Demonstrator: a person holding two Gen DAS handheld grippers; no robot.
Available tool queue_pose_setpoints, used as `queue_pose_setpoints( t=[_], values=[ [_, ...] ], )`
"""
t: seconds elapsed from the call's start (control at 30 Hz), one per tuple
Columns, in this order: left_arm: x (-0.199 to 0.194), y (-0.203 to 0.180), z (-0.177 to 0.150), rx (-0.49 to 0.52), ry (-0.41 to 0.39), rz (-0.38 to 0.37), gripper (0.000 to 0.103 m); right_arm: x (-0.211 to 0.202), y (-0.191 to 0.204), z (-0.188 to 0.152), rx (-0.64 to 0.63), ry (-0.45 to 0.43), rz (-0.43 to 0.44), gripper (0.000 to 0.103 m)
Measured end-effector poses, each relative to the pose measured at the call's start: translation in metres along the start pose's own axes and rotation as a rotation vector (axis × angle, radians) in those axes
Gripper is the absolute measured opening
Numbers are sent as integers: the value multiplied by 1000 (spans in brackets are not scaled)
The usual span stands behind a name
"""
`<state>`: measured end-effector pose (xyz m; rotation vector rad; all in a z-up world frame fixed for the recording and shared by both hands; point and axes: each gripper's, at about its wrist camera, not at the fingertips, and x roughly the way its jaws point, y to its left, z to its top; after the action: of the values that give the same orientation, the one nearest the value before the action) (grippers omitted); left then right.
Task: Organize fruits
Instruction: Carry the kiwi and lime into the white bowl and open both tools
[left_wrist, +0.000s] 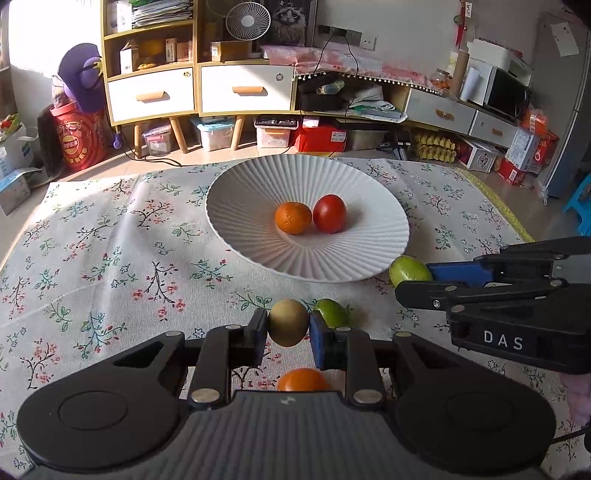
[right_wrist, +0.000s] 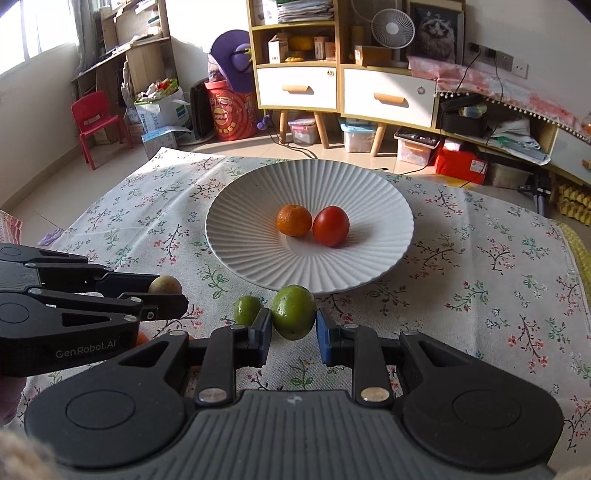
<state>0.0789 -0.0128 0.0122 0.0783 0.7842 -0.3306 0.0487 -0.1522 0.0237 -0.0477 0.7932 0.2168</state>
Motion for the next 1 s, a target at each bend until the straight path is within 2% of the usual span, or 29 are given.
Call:
queue_pose_setpoints(
  t=[0.47, 1.0],
  values=[
    [28, 5, 25, -14, -13, -21, 16, 24, -18, 20, 27, -12, -20, 23],
    [57, 1, 37, 31, -14, -25, 16, 43, -29, 32, -8, 7, -39, 23]
  ],
)
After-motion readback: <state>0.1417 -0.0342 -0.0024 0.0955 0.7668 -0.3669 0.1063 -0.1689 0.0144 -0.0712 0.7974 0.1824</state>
